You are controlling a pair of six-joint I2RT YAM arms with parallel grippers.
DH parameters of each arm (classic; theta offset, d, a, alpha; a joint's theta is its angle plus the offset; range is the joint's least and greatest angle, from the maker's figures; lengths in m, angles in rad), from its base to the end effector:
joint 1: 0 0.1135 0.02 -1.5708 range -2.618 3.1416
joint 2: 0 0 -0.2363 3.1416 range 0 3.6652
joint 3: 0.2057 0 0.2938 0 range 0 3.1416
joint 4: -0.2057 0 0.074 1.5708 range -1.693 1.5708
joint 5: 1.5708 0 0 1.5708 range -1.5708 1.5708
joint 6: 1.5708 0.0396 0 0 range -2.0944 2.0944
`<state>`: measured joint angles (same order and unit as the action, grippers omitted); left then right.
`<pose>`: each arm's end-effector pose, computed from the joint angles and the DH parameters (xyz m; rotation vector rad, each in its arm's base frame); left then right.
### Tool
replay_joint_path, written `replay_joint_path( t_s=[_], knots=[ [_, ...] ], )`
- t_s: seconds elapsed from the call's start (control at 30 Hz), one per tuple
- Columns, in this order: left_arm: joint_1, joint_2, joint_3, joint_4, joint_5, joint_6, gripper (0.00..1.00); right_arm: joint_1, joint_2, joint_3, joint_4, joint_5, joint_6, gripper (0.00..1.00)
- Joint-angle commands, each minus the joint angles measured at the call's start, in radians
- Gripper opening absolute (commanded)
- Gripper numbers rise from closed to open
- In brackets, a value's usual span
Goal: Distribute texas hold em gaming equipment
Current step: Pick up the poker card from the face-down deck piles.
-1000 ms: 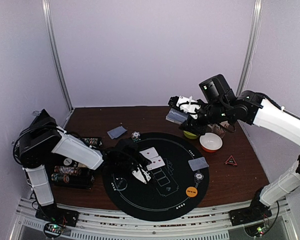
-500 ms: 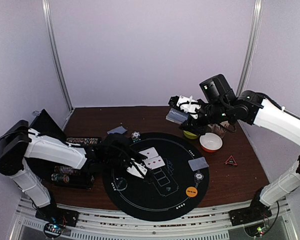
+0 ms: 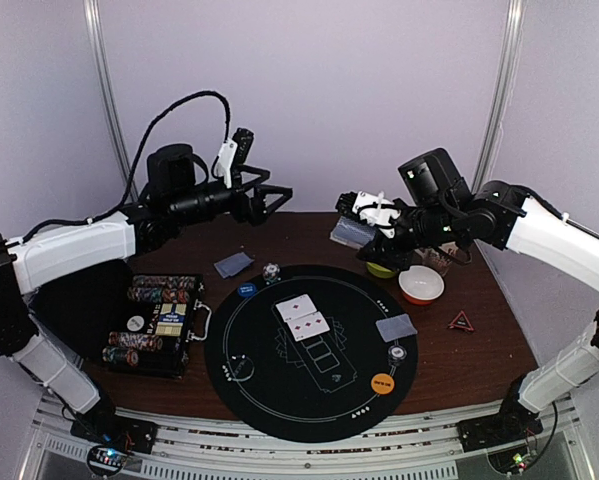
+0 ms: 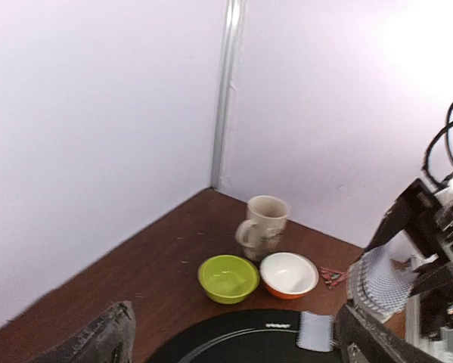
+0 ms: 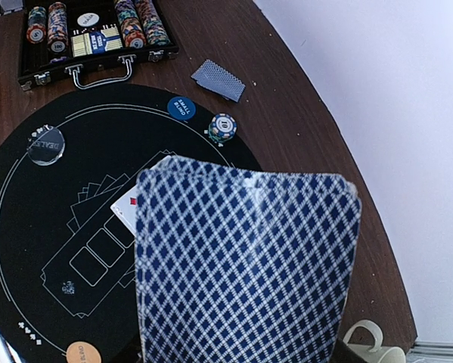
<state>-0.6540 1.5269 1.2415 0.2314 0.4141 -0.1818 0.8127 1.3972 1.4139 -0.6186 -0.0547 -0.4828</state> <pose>0.3178 -0.2637 0.3202 0.7174 1.5537 -0.9676 0.2455 0.2624 0.3468 -1.3417 1.7211 0.2474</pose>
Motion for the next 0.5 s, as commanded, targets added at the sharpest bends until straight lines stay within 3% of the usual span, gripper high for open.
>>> replay_joint_path(
  t_s=[0.0,0.1,0.33,0.47],
  knots=[
    [-0.017,0.103,0.075,-0.05,0.299,-0.365,0.98,0.006,0.016,0.03,0.018,-0.022,0.014,0.51],
    [-0.022,0.133,0.109,-0.049,0.356,-0.391,0.98,0.012,0.026,0.034,0.027,-0.034,0.015,0.51],
    [-0.058,0.172,0.16,-0.169,0.343,-0.288,0.98,0.029,0.06,0.045,0.043,-0.056,0.019,0.51],
    [-0.065,0.197,0.168,-0.17,0.368,-0.3,0.93,0.044,0.09,0.06,0.042,-0.056,0.016,0.51]
  ],
)
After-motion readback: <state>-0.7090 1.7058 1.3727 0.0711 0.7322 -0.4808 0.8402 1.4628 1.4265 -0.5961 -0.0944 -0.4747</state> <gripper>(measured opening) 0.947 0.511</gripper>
